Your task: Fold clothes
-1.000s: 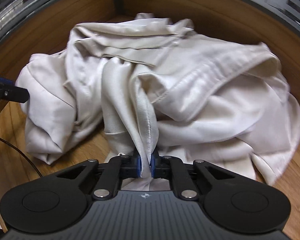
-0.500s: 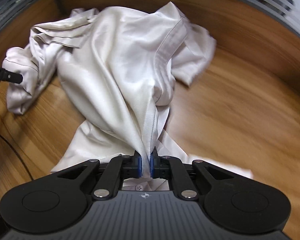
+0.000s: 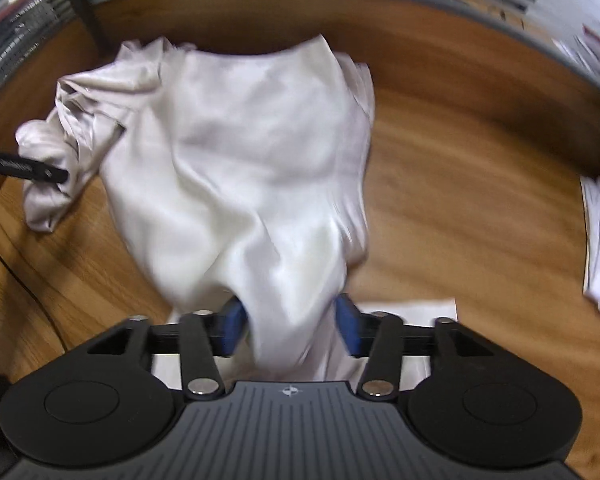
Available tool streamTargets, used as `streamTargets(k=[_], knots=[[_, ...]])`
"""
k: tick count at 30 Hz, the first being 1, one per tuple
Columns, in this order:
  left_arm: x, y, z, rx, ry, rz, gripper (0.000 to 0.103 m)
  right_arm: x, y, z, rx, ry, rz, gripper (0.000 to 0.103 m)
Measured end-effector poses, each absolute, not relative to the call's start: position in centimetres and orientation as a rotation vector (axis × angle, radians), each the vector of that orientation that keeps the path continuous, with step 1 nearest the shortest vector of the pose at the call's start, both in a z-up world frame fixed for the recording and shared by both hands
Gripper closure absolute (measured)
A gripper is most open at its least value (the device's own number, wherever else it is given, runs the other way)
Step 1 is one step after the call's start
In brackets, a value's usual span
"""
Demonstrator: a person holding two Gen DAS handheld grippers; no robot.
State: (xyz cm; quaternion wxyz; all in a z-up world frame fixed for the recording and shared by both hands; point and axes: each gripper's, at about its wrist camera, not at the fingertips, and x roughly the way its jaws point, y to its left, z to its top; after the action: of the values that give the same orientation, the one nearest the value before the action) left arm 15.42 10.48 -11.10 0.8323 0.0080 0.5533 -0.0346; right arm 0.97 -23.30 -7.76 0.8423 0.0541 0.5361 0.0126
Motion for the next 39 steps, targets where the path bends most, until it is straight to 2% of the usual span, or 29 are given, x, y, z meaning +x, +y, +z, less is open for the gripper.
streamTargets(k=[3,5,7,11,19,25,29,36,37,38,39], knots=[[16.3,10.2,-12.1,0.022,1.176,-0.062,0.020,2.8,-22.7,-7.6,0.096,1.119,0.053,0.037],[17.0,10.0,-12.5,0.045,1.170,-0.047,0.033,4.0,-22.2,-7.9,0.092,1.118,0.069,0.033],[17.7,9.7,-12.7,0.071,1.148,-0.034,0.041,5.0,-21.7,-8.3,0.092,1.118,0.083,0.032],[20.0,9.7,-12.7,0.075,1.116,-0.018,0.048,6.8,-20.9,-9.3,0.092,1.126,0.104,0.030],[27.2,11.0,-13.1,0.057,1.082,0.045,0.046,9.2,-21.0,-10.9,0.088,1.141,0.097,0.029],[30.5,12.1,-13.2,0.041,1.090,0.054,0.040,9.4,-23.5,-11.7,0.135,1.149,0.013,0.029],[28.9,12.6,-12.4,0.012,1.113,0.004,0.033,8.5,-25.6,-12.4,0.175,1.157,-0.061,0.029],[22.7,13.2,-10.1,-0.054,1.144,-0.096,0.027,6.4,-27.9,-14.0,0.264,1.193,-0.140,0.030],[21.9,13.1,-9.7,-0.065,1.149,-0.107,0.027,6.1,-28.0,-14.1,0.275,1.194,-0.136,0.032],[21.1,12.9,-9.3,-0.078,1.155,-0.116,0.027,5.8,-28.0,-14.2,0.286,1.195,-0.132,0.045],[20.3,12.9,-8.9,-0.092,1.162,-0.122,0.027,5.5,-28.0,-14.4,0.297,1.196,-0.128,0.069]])
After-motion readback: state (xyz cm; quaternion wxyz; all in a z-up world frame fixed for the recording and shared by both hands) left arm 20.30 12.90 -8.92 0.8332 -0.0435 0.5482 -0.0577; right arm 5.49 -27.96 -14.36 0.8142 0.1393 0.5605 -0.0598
